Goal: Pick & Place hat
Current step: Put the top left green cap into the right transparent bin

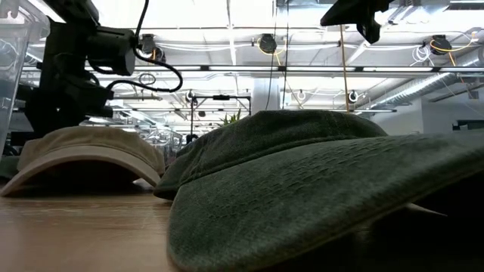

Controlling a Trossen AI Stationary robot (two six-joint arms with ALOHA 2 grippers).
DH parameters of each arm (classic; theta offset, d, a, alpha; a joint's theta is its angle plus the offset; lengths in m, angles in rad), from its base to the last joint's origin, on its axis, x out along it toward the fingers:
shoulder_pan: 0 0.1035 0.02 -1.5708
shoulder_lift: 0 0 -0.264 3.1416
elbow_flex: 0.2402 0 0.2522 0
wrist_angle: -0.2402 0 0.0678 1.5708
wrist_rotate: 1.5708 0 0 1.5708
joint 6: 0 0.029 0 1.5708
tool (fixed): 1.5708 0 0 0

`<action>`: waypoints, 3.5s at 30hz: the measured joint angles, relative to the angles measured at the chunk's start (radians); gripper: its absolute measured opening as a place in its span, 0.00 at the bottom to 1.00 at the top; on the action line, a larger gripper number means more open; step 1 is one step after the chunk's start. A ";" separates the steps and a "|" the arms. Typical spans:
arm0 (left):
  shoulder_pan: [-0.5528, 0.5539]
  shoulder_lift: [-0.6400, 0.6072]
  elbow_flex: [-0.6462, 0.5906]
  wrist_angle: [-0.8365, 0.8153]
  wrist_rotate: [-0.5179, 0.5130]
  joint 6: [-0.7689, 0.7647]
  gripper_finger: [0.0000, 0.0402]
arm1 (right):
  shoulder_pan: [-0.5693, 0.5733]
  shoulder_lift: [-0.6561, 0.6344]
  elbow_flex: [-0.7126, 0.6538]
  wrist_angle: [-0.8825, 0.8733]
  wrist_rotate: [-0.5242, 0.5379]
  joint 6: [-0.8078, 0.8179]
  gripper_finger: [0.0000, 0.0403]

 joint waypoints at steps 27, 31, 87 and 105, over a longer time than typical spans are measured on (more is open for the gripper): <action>0.013 0.029 0.694 -0.185 0.036 -0.116 0.01 | -0.096 0.214 0.208 0.199 -0.164 -0.256 0.00; 0.028 0.063 0.768 -0.199 0.016 -0.121 0.02 | -0.124 0.328 0.352 0.147 -0.215 -0.350 0.05; -0.020 0.433 1.130 0.168 0.229 -0.254 0.05 | -0.085 0.568 0.499 -0.041 -0.294 -0.530 0.01; 0.061 0.178 1.132 0.172 -0.116 -0.360 0.33 | -0.316 0.404 0.497 -0.553 -0.167 -1.024 0.00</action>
